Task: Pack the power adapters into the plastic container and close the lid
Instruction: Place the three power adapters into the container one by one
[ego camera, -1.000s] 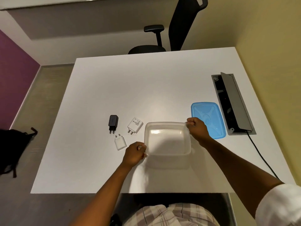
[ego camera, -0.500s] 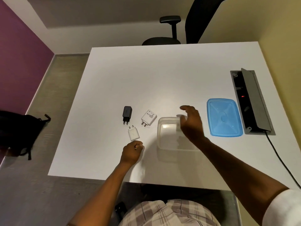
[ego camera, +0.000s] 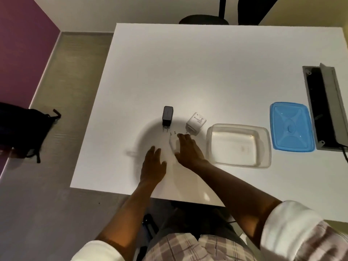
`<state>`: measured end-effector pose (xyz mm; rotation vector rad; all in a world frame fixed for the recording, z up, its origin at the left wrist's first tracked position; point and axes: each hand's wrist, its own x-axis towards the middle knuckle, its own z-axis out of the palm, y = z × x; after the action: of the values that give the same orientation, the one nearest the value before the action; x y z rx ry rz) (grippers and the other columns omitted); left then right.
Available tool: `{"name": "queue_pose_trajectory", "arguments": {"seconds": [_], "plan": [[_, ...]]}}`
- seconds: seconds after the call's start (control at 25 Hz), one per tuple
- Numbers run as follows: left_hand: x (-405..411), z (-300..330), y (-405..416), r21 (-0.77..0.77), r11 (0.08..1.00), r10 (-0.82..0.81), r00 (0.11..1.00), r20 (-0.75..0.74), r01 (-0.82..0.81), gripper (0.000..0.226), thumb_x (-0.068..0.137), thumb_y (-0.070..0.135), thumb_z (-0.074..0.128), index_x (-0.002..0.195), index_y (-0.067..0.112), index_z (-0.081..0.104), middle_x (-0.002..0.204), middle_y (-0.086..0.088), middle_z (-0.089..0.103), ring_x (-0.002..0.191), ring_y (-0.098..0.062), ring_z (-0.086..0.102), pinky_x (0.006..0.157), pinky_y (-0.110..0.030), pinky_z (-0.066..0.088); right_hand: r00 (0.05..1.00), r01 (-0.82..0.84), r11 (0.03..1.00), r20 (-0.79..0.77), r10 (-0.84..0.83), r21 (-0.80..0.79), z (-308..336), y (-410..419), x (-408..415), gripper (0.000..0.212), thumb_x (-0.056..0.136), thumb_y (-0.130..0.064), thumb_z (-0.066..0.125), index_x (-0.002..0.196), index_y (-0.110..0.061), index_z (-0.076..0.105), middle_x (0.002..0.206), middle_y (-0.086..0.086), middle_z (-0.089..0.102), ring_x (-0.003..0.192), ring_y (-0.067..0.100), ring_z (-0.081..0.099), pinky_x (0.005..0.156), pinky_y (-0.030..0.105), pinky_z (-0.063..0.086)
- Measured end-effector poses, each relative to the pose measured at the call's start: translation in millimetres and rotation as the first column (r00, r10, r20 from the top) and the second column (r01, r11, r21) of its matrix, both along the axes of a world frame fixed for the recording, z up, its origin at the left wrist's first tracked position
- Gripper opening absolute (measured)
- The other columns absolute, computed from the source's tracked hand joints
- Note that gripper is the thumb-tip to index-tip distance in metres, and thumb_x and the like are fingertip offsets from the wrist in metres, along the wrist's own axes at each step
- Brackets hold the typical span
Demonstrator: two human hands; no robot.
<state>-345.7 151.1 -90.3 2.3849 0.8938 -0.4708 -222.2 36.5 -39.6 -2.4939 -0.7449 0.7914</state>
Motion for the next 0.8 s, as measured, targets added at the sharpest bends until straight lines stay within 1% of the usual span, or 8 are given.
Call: {"name": "queue_pose_trajectory", "arguments": {"seconds": [0.08,0.16,0.2,0.28,0.44,0.56,0.68,0.8], "plan": [[0,-11,-1,0.026,0.997,-0.067,0.998,-0.017,0.068,0.071,0.102,0.036,0.043,0.161,0.018,0.008,0.171,-0.005,-0.005,0.158,-0.024,-0.003,0.129,-0.042,0.011,1.0,-0.002,0.996,-0.011,0.001,-0.086,-10,10,1,0.077,0.081,-0.023,0.068,0.146,-0.019,0.025,0.143,0.016,0.037,0.119,0.039,0.049,0.093,0.05,0.05],[-2,-23,-4,0.062,0.991,-0.117,0.993,-0.005,0.117,0.074,0.103,0.038,0.039,0.16,0.019,-0.004,0.169,-0.006,-0.015,0.157,-0.025,-0.012,0.129,-0.043,0.002,1.0,-0.017,0.992,0.001,0.017,-0.125,-19,20,2,0.083,0.079,-0.027,0.072,0.146,-0.022,0.023,0.144,0.016,0.035,0.119,0.039,0.049,0.091,0.048,0.052],[-3,-28,-5,0.094,0.987,-0.131,0.991,0.005,0.13,0.075,0.103,0.041,0.037,0.16,0.019,-0.007,0.169,-0.006,-0.017,0.157,-0.026,-0.014,0.129,-0.043,-0.001,1.0,-0.024,0.99,0.014,0.026,-0.137,-23,24,2,0.083,0.078,-0.027,0.073,0.145,-0.022,0.024,0.143,0.016,0.035,0.119,0.039,0.049,0.089,0.047,0.052],[-7,-40,-8,0.177,0.974,-0.147,0.989,0.022,0.141,0.074,0.103,0.044,0.032,0.16,0.018,-0.008,0.169,-0.008,-0.017,0.156,-0.027,-0.014,0.129,-0.045,-0.002,0.998,-0.028,0.988,0.049,0.036,-0.151,-31,28,-1,0.081,0.079,-0.023,0.073,0.145,-0.023,0.025,0.141,0.016,0.036,0.119,0.039,0.049,0.088,0.046,0.053],[-9,-57,-17,0.293,0.951,-0.122,0.99,0.067,0.097,0.072,0.103,0.049,0.027,0.161,0.017,0.0,0.17,-0.01,-0.006,0.157,-0.031,-0.005,0.127,-0.048,0.001,0.99,-0.006,0.988,0.138,0.028,-0.154,-43,28,-2,0.076,0.08,-0.016,0.07,0.143,-0.022,0.028,0.138,0.017,0.039,0.115,0.038,0.05,0.086,0.044,0.053],[-5,-61,-24,0.324,0.945,-0.081,0.993,0.08,0.051,0.072,0.103,0.051,0.027,0.161,0.016,0.002,0.171,-0.01,-0.002,0.158,-0.031,-0.002,0.127,-0.049,0.001,0.994,0.007,0.993,0.106,0.005,-0.115,-38,22,2,0.072,0.081,-0.019,0.071,0.14,-0.022,0.031,0.137,0.018,0.04,0.114,0.038,0.054,0.086,0.045,0.054],[-3,-63,-28,0.329,0.944,-0.06,0.993,0.101,0.024,0.073,0.103,0.05,0.028,0.161,0.014,0.002,0.171,-0.011,-0.002,0.158,-0.031,-0.003,0.128,-0.051,0.004,0.998,0.023,1.0,0.057,-0.022,-0.007,-17,6,3,0.072,0.079,-0.027,0.074,0.139,-0.023,0.033,0.135,0.017,0.043,0.113,0.036,0.056,0.088,0.044,0.054],[1,-63,-33,0.326,0.945,-0.056,0.991,0.118,0.015,0.075,0.102,0.05,0.027,0.161,0.011,0.0,0.171,-0.012,-0.002,0.158,-0.03,-0.002,0.128,-0.052,0.008,0.991,0.027,0.989,0.129,-0.046,0.143,17,-21,0,0.07,0.077,-0.034,0.074,0.136,-0.023,0.036,0.13,0.015,0.048,0.11,0.035,0.058,0.085,0.043,0.057]]}}
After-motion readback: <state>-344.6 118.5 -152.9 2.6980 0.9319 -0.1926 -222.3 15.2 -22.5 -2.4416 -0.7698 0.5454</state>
